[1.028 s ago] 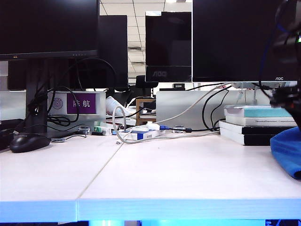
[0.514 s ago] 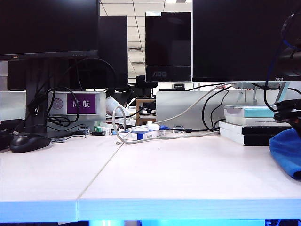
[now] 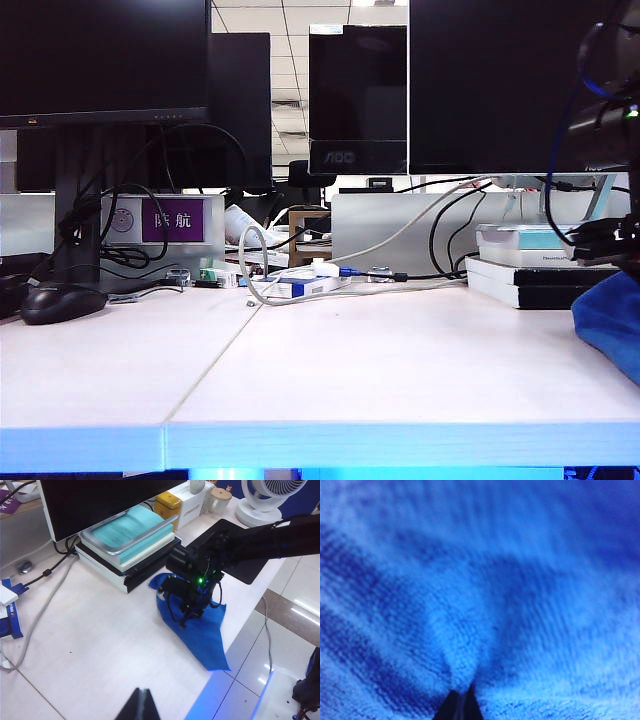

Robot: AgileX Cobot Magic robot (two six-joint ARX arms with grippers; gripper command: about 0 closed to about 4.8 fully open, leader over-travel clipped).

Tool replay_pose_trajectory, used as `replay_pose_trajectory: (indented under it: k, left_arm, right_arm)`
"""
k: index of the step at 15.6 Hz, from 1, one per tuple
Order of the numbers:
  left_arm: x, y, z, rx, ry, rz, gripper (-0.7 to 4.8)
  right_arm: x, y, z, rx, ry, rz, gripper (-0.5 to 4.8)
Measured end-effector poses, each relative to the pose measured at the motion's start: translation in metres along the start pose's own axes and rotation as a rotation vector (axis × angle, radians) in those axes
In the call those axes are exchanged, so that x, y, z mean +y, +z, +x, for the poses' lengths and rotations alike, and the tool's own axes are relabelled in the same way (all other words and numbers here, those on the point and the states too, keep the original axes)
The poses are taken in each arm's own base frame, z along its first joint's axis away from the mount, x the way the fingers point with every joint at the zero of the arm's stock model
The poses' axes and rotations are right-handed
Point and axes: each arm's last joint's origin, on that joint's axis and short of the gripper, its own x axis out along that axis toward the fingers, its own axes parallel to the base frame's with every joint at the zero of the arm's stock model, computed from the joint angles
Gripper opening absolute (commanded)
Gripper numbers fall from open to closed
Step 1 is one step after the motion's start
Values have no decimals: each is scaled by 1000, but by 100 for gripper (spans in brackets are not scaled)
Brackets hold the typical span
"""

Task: Wipe the table from right to left using the rag.

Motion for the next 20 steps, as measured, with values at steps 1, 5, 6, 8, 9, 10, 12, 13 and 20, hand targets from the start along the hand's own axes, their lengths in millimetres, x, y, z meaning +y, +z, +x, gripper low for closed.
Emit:
replay_pose_trajectory:
  k: [1, 5, 6, 8, 9, 10, 12, 13, 20]
  left_arm:
    - [0, 0, 0, 0, 0, 0, -5]
    - [0, 0, 0, 0, 0, 0, -5]
    - [0, 0, 0, 0, 0, 0, -5]
    - [0, 0, 0, 0, 0, 0, -5]
    - [0, 0, 0, 0, 0, 0, -5]
    - [0, 0, 0, 0, 0, 0, -5]
    - [0, 0, 0, 0, 0, 0, -5]
    - [0, 0, 0, 0, 0, 0, -5]
    - [0, 0, 0, 0, 0, 0, -5]
  right_arm:
    - [4, -1, 0, 14, 4, -19, -1]
    - [40, -8, -3, 67, 46, -139, -1]
    - [48, -9, -4, 73, 54, -164, -1]
    - [80, -14, -7, 79, 116, -261, -1]
    - [85, -15, -7, 76, 125, -275, -1]
    - [96, -17, -8, 68, 146, -310, -1]
    - [109, -18, -9, 52, 152, -348, -1]
    - [111, -18, -9, 46, 153, -355, -1]
    - [118, -15, -12, 18, 233, -345, -1]
